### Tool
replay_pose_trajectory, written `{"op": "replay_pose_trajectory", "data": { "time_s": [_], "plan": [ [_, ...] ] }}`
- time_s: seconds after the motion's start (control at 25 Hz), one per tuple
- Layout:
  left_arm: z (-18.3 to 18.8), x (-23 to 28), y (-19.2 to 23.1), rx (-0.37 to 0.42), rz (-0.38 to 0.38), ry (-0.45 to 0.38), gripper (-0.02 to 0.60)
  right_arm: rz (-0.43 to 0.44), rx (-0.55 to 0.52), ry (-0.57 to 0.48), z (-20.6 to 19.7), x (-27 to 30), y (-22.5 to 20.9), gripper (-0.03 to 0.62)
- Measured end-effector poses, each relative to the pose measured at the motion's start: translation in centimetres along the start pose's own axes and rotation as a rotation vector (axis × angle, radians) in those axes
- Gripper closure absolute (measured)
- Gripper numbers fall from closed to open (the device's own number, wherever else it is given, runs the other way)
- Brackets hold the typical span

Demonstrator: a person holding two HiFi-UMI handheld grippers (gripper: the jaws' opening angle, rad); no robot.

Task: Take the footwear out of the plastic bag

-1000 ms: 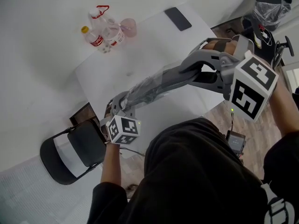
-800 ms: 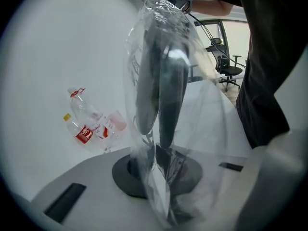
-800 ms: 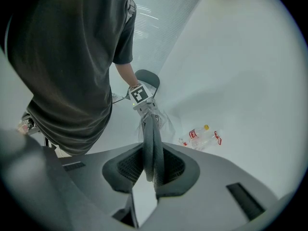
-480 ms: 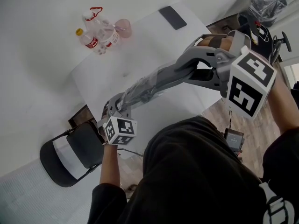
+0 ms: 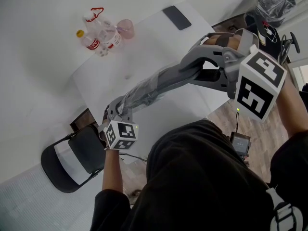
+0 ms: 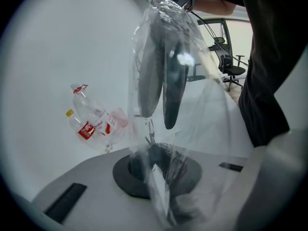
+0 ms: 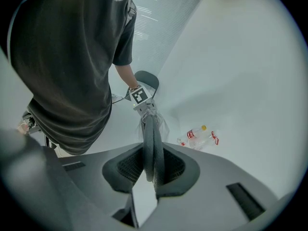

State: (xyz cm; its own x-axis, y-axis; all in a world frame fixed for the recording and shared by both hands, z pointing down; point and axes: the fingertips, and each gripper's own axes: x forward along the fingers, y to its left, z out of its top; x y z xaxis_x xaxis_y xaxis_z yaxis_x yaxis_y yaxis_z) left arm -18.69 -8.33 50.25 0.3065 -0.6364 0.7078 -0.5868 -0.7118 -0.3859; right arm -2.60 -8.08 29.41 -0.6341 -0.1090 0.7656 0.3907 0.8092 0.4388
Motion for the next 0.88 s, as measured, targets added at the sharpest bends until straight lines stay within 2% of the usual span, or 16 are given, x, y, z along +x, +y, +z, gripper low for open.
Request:
{"op": "replay_pose_trajectory", "data": {
  "time_s": [0.88],
  "plan": [
    [-0.99, -0.09, 0.64, 0.004, 0.011, 0.027, 0.558, 0.008, -0.005, -0.007, -0.24, -0.64, -0.54, 0.519]
  ]
}}
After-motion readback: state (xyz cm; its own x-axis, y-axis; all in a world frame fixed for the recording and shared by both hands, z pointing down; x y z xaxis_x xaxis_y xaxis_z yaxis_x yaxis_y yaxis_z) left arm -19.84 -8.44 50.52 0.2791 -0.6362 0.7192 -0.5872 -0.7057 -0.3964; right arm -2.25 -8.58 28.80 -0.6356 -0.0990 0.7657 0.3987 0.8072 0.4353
